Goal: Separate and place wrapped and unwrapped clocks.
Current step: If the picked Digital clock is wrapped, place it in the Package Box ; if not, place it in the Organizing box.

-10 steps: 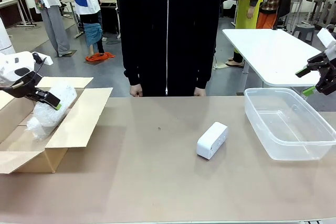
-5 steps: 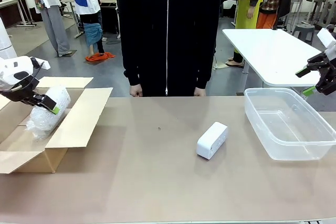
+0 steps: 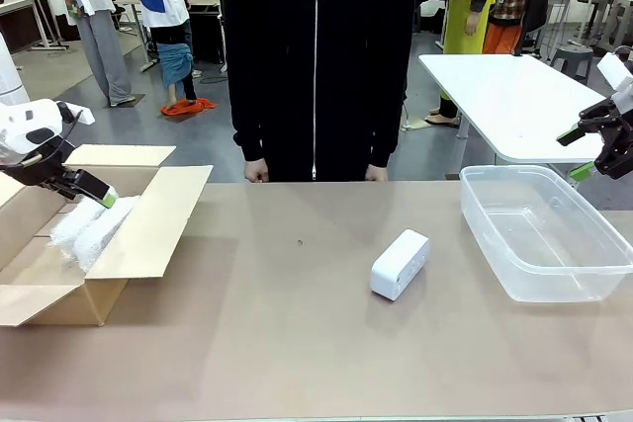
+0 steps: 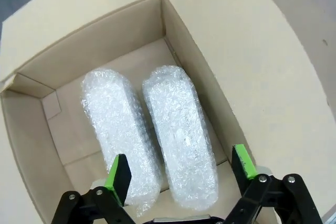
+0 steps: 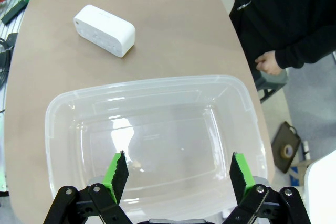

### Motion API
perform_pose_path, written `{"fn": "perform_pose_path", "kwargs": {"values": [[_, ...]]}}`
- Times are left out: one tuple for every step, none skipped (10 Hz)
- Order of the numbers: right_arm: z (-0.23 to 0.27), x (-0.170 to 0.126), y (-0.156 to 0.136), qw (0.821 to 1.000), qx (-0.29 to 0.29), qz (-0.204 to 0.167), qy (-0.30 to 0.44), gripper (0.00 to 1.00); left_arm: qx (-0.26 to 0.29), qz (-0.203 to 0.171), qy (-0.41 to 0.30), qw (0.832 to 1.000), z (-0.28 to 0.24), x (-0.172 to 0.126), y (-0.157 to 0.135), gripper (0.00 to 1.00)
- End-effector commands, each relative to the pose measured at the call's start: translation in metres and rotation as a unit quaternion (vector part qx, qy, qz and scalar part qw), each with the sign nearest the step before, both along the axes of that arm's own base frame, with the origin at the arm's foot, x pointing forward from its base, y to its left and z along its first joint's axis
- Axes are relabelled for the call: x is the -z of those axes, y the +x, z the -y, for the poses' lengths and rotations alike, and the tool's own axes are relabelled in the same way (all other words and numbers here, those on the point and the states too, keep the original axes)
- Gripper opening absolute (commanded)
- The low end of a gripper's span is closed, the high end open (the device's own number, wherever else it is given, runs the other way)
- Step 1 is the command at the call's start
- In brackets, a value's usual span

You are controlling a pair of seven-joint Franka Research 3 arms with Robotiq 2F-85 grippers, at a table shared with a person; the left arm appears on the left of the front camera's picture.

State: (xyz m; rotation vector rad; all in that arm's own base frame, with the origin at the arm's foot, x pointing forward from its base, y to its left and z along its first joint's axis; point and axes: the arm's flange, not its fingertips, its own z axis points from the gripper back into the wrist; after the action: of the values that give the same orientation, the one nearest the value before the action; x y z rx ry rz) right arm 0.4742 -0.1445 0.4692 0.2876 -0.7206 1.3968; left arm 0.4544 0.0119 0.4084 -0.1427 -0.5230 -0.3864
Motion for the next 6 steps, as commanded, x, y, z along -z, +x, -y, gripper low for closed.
{"fn": "perform_pose_path", "kwargs": {"values": [[-0.001,0.001,0.000,1.000,-0.001,-0.001,0.000,1.00,-0.006,0.011,-0.012,1.000,0.001,-0.009,-0.003,1.00],[-0.001,0.001,0.000,1.000,-0.001,-0.001,0.000,1.00,-0.012,0.012,-0.015,1.000,0.001,-0.019,-0.008,1.00],[-0.001,0.001,0.000,1.000,-0.001,-0.001,0.000,1.00,-0.015,0.021,-0.016,1.000,0.003,-0.031,-0.013,1.00],[-0.001,0.001,0.000,1.000,-0.001,-0.001,0.000,1.00,-0.021,0.030,-0.015,0.999,0.005,-0.044,-0.019,1.00],[-0.001,0.001,0.000,1.000,-0.001,-0.001,0.000,1.00,-0.022,0.034,-0.018,0.999,0.007,-0.054,-0.025,1.00],[-0.001,0.001,0.000,1.000,-0.001,-0.001,0.000,1.00,-0.026,0.035,-0.015,0.999,0.009,-0.062,-0.030,1.00]]}}
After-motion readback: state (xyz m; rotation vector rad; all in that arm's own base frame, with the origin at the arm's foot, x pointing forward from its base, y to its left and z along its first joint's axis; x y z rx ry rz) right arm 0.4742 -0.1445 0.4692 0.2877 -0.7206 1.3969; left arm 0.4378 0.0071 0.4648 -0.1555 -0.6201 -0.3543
